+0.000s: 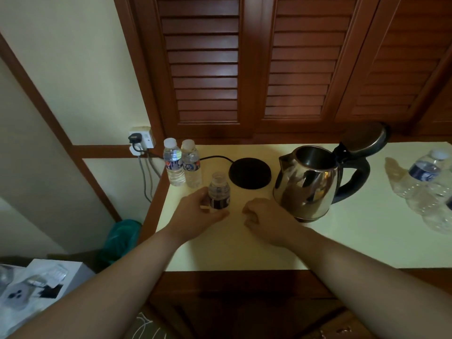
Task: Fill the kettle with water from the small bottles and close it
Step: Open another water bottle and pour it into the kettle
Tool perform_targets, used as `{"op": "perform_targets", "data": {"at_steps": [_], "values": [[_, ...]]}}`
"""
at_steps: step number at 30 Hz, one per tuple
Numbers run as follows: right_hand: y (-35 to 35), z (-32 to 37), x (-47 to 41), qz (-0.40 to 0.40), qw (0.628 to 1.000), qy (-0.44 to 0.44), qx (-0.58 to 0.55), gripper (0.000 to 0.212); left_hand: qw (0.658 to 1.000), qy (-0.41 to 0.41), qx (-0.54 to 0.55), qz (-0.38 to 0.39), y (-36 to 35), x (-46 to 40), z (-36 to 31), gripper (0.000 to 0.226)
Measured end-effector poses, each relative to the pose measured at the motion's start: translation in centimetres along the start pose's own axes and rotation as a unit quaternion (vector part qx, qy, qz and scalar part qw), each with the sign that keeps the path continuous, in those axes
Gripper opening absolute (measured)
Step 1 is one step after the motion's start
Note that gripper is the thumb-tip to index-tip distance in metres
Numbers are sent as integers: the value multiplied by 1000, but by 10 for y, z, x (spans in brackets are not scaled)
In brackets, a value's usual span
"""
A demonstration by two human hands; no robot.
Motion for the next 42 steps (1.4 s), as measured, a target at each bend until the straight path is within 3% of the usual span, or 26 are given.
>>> {"op": "perform_targets", "data": {"at_steps": [4, 13, 18, 23, 25, 36, 42], "values": [[2, -3, 15, -22, 1000, 11, -7, 56, 999, 4, 31, 10, -11, 2, -6, 50], [7, -71, 97, -149, 987, -4, -51, 34, 999, -26, 17, 9, -27, -13, -27, 47], [15, -127, 126, -222, 969, -106, -11, 31, 998, -59, -24, 25, -28, -36, -54, 47], [22, -161, 125, -171, 962, -211, 14, 78, 991, -100, -83, 39, -21, -61, -89, 61], [24, -162, 122, -163, 957, -237, 16, 87, 987, -121, -93, 41, -18, -71, -103, 59], [22, -163, 124, -163, 956, -242, 14, 83, 947, -229, -209, 89, 2, -119, -138, 70], [21, -166, 123, -164, 956, -245, 11, 84, 932, -246, -239, 116, -3, -130, -153, 74]]}}
Point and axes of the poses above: each hand's wrist, its own x-axis away from the middle knuckle, its own y-axis out of the back of the hand, z = x × y, the point moved 3 cm from there along -x, towards the middle knuckle, and after that the axes turned 2 degrees about z, right-handed, at the moved point
